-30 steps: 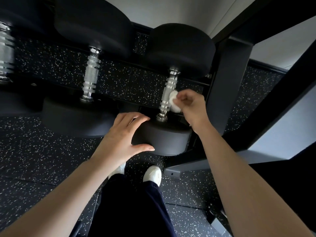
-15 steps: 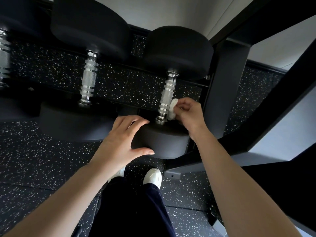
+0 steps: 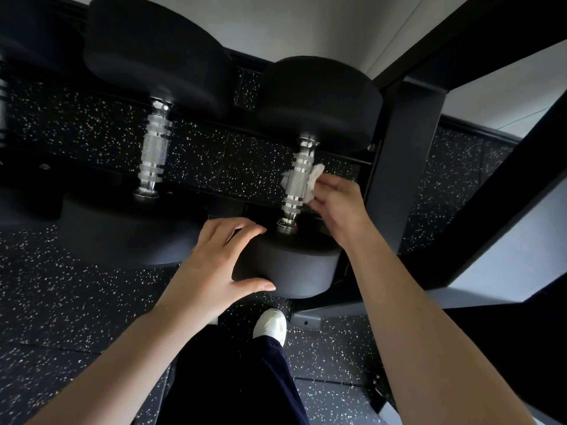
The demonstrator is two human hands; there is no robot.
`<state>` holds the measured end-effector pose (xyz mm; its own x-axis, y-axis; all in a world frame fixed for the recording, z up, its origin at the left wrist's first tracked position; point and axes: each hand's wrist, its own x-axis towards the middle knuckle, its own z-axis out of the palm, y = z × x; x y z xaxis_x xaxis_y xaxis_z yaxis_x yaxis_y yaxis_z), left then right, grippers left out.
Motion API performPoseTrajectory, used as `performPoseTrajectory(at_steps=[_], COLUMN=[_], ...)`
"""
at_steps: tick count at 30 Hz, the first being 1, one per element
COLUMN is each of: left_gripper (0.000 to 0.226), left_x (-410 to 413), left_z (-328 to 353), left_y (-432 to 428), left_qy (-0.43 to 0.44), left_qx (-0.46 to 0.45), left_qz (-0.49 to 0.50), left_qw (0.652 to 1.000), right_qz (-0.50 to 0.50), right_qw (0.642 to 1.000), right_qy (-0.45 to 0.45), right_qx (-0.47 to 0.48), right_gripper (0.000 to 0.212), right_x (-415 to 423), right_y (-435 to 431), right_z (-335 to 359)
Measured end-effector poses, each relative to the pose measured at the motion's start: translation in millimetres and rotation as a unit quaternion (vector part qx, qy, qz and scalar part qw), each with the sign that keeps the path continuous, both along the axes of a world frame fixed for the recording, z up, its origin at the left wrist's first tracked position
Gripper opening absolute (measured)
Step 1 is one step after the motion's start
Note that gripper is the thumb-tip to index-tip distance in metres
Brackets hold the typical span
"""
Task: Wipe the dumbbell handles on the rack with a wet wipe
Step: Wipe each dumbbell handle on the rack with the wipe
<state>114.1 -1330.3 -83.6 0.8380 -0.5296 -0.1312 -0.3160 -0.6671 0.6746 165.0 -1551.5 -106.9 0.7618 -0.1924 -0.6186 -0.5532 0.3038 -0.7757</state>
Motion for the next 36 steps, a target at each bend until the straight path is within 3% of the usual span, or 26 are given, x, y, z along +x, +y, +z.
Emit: performPoseTrajectory(at_steps=[8, 10, 13, 15, 21, 26, 31, 36], left_gripper=[0.071, 0.071, 0.071, 0.071, 0.072, 0.075, 0.077, 0.077], left_x=[1, 1, 1, 1, 0, 0, -1, -2], left_z=[-1, -1, 0, 1, 2, 1, -1, 1], left_y=[1, 1, 1, 0, 0, 1, 1, 1], left_qy=[0.003, 0.002, 0.011, 0.013, 0.02, 0.028, 0.046, 0.058], left_qx=[-0.003, -0.004, -0.008, -0.009, -0.005, 0.012, 0.012, 0.011], left_qz=[0.0, 0.001, 0.003, 0.002, 0.005, 0.005, 0.014, 0.018], left_qw=[1.0, 1.0, 1.0, 1.0, 1.0, 1.0, 0.999, 0.998], right_qz=[-0.077, -0.051, -0.023, -0.009, 0.02, -0.04, 0.053, 0.186], right_qw=[0.994, 0.998, 0.999, 0.998, 0.998, 0.999, 0.993, 0.959], right_qy=[-0.037, -0.026, -0.002, 0.002, 0.013, -0.011, 0.025, 0.04], right_qx=[0.062, 0.036, -0.042, -0.064, -0.06, -0.033, -0.106, -0.21], right_gripper=[0.023, 0.024, 0.008, 0.013, 0.017, 0.014, 0.02, 0.022], right_x=[25, 17, 6, -2, -18, 14, -7, -28], right_y=[-5, -7, -10, -10, -5, -6, -7, -3], right_z=[0, -3, -6, -7, -3, 6, 6, 11])
